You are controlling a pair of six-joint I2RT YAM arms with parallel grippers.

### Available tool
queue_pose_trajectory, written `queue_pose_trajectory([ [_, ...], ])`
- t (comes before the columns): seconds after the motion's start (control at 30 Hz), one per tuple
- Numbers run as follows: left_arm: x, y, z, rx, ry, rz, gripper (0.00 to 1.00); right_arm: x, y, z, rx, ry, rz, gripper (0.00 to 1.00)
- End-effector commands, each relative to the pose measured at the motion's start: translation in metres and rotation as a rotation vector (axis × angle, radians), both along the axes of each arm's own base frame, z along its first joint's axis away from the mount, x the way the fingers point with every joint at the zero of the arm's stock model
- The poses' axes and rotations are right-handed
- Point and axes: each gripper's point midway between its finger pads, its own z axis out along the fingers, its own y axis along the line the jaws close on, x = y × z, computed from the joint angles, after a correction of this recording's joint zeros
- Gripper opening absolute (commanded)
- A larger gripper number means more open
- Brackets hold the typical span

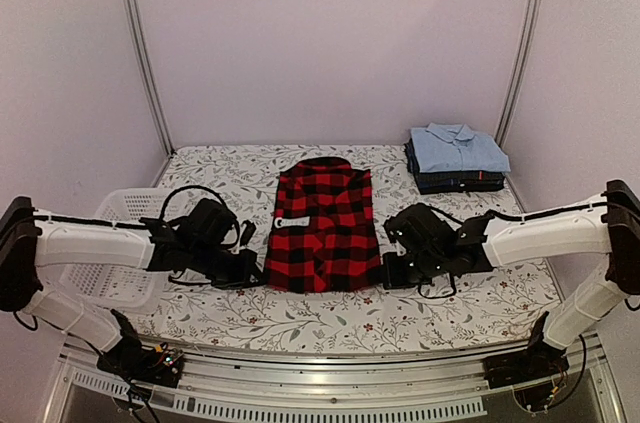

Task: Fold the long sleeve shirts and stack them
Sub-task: Pick up the 2/3-rectangle-folded shirt from the center of the board, then fold the 2/3-rectangle-folded shirt at the center of the board.

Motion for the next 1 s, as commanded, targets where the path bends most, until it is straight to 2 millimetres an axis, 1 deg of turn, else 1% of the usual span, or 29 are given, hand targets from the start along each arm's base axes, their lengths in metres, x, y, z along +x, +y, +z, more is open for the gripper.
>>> queue_pose_trajectory([
  [0.0, -0.028, 0.014, 0.011, 0.052, 0.016, 0.028, 0.0, -0.026, -0.006, 0.016, -0.019, -0.003, -0.025, 0.0],
  [0.07, -0.031, 0.015, 0.029, 0.044, -0.007, 0.032, 0.0, -0.03, 0.0, 0.035, 0.005, -0.025, -0.026, 0.0],
  [0.1, -0.029, 0.015, 0.04, 0.035, -0.027, 0.04, 0.0, -0.027, 0.003, 0.046, 0.018, -0.041, -0.032, 0.0],
  [0.13, -0.024, 0.014, 0.053, 0.026, -0.06, 0.042, 0.0, -0.02, 0.009, 0.065, 0.047, -0.073, -0.041, 0.0],
  [0.17, -0.017, 0.014, 0.067, 0.019, -0.096, 0.044, 0.0, -0.011, 0.011, 0.079, 0.059, -0.109, -0.055, 0.0],
  [0.2, -0.007, 0.013, 0.079, 0.017, -0.127, 0.043, 0.0, 0.002, 0.014, 0.094, 0.078, -0.137, -0.073, 0.0],
  [0.23, 0.008, 0.013, 0.09, 0.011, -0.149, 0.046, 0.0, 0.016, 0.017, 0.107, 0.096, -0.159, -0.072, 0.0],
  [0.27, 0.024, 0.013, 0.098, 0.004, -0.164, 0.049, 0.0, 0.034, 0.018, 0.117, 0.105, -0.181, -0.082, 0.0],
  [0.3, 0.045, 0.011, 0.112, -0.019, -0.192, 0.051, 0.0, 0.055, 0.02, 0.123, 0.108, -0.201, -0.097, 0.0],
  [0.33, 0.064, 0.012, 0.114, -0.022, -0.207, 0.05, 0.0, 0.076, 0.02, 0.132, 0.112, -0.235, -0.093, 0.0],
  [0.37, 0.09, 0.009, 0.129, -0.039, -0.254, 0.055, 0.0, 0.1, 0.021, 0.136, 0.131, -0.247, -0.103, 0.0],
  [0.4, 0.117, 0.01, 0.128, -0.039, -0.265, 0.066, 0.0, 0.123, 0.021, 0.141, 0.15, -0.265, -0.104, 0.0],
  [0.43, 0.143, 0.009, 0.126, -0.055, -0.267, 0.072, 0.0, 0.15, 0.021, 0.13, 0.141, -0.257, -0.105, 0.0],
  [0.47, 0.173, 0.014, 0.121, -0.07, -0.265, 0.09, 0.0, 0.175, 0.021, 0.134, 0.154, -0.276, -0.119, 0.0],
  [0.5, 0.201, 0.012, 0.1, -0.071, -0.24, 0.095, 0.0, 0.197, 0.024, 0.124, 0.153, -0.268, -0.11, 0.0],
  [0.53, 0.228, 0.013, 0.09, -0.079, -0.24, 0.107, 0.0, 0.223, 0.026, 0.103, 0.139, -0.246, -0.116, 0.0],
  [0.57, 0.254, 0.015, 0.077, -0.08, -0.237, 0.118, 0.0, 0.243, 0.028, 0.1, 0.152, -0.25, -0.114, 0.0],
  [0.6, 0.277, 0.014, 0.064, -0.092, -0.222, 0.119, 0.0, 0.261, 0.03, 0.083, 0.154, -0.229, -0.112, 0.0],
  [0.63, 0.295, 0.013, 0.05, -0.103, -0.2, 0.12, 0.0, 0.277, 0.031, 0.076, 0.163, -0.226, -0.117, 0.0],
  [0.67, 0.313, 0.012, 0.038, -0.106, -0.187, 0.123, 0.0, 0.29, 0.03, 0.047, 0.15, -0.19, -0.12, 0.0],
  [0.7, 0.328, 0.01, 0.028, -0.111, -0.18, 0.121, 0.0, 0.301, 0.029, 0.03, 0.15, -0.169, -0.124, 0.0],
  [0.73, 0.34, 0.008, 0.021, -0.116, -0.179, 0.114, 0.0, 0.313, 0.024, 0.023, 0.155, -0.167, -0.138, 0.0],
  [0.77, 0.35, 0.007, 0.012, -0.108, -0.176, 0.113, 0.0, 0.318, 0.021, 0.004, 0.146, -0.144, -0.147, 0.0],
  [0.8, 0.357, 0.006, 0.006, -0.103, -0.168, 0.113, 0.0, 0.322, 0.018, -0.003, 0.148, -0.135, -0.153, 0.0],
  [0.83, 0.361, 0.003, 0.001, -0.108, -0.158, 0.108, 0.0, 0.323, 0.017, -0.016, 0.147, -0.109, -0.153, 0.0],
  [0.87, 0.361, 0.001, -0.003, -0.112, -0.146, 0.106, 0.0, 0.321, 0.017, -0.027, 0.147, -0.087, -0.15, 0.0],
  [0.9, 0.357, 0.0, -0.008, -0.113, -0.13, 0.106, 0.0, 0.316, 0.019, -0.034, 0.145, -0.072, -0.14, 0.0],
  [0.97, 0.339, -0.003, -0.018, -0.114, -0.096, 0.106, 0.0, 0.302, 0.021, -0.049, 0.127, -0.044, -0.125, 0.0],
])
